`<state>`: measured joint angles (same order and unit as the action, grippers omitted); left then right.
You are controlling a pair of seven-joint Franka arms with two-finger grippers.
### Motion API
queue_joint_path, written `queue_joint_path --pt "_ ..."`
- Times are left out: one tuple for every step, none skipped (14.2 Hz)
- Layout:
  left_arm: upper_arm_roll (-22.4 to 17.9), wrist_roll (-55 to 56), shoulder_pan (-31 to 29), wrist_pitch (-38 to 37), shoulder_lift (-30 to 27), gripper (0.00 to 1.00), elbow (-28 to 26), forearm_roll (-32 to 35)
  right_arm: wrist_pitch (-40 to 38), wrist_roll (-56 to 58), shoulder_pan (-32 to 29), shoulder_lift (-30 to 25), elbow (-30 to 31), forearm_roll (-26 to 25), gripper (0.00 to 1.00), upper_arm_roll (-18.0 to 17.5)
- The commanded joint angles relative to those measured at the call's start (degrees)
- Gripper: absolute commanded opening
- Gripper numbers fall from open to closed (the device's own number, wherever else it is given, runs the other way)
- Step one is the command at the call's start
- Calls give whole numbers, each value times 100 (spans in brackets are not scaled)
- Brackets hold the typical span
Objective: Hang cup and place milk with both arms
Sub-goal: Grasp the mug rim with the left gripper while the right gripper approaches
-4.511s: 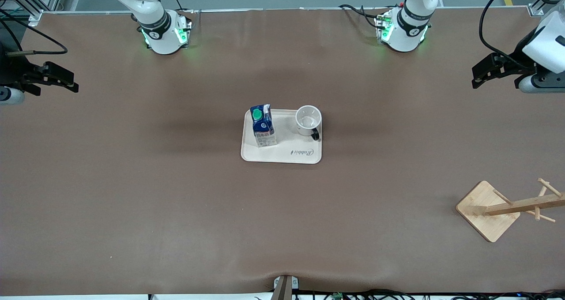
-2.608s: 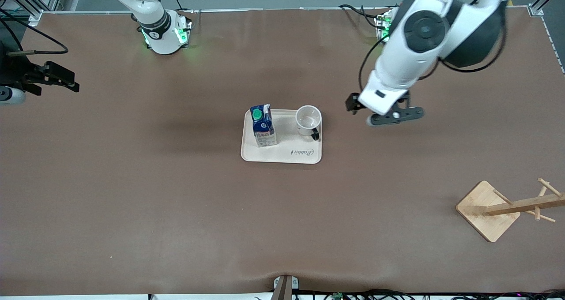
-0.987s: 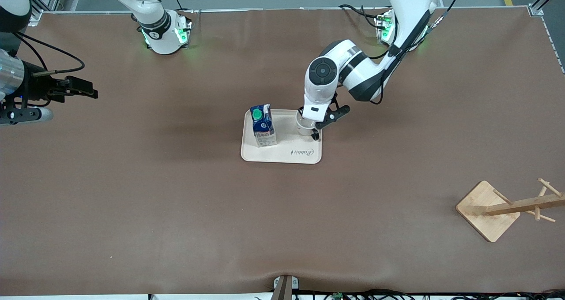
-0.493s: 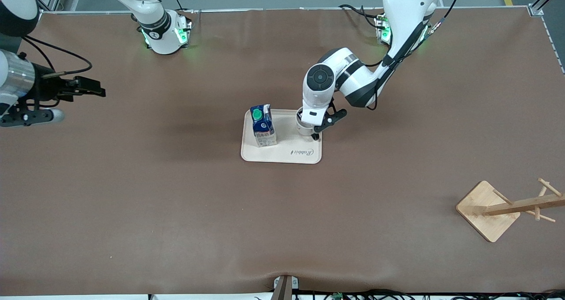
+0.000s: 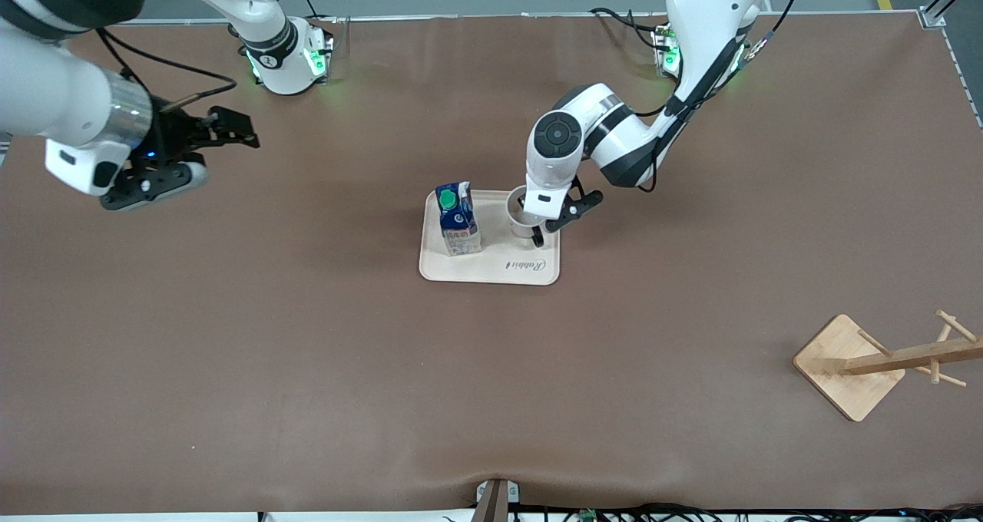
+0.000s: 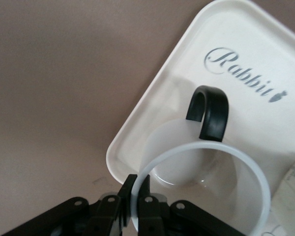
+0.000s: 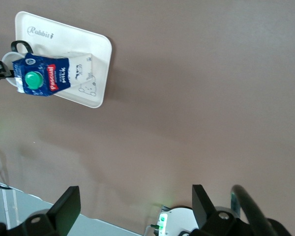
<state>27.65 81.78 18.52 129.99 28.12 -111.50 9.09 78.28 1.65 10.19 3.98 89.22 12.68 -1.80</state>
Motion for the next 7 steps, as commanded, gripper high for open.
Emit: queue_joint_path --pt "3 67 -67 -70 -235 0 75 172 47 -724 377 137 -80 138 100 48" --pt "-5 58 -85 -70 -410 0 76 172 73 -1189 509 199 -80 173 100 39" --pt "-5 58 -85 -70 -612 0 76 172 134 -1629 676 252 -80 252 100 48" --pt "-31 32 -111 -96 -858 0 76 172 222 -1964 791 278 -80 270 100 39" --pt "-40 -108 -216 -253 -1095 0 84 172 336 -2185 931 331 -72 270 100 39" --pt "-23 -335 -356 -463 -1307 0 119 172 372 -2309 1054 462 -72 288 100 39" --pt "-23 -660 -462 -726 -1526 0 154 172 424 -2353 1177 585 -72 410 100 39"
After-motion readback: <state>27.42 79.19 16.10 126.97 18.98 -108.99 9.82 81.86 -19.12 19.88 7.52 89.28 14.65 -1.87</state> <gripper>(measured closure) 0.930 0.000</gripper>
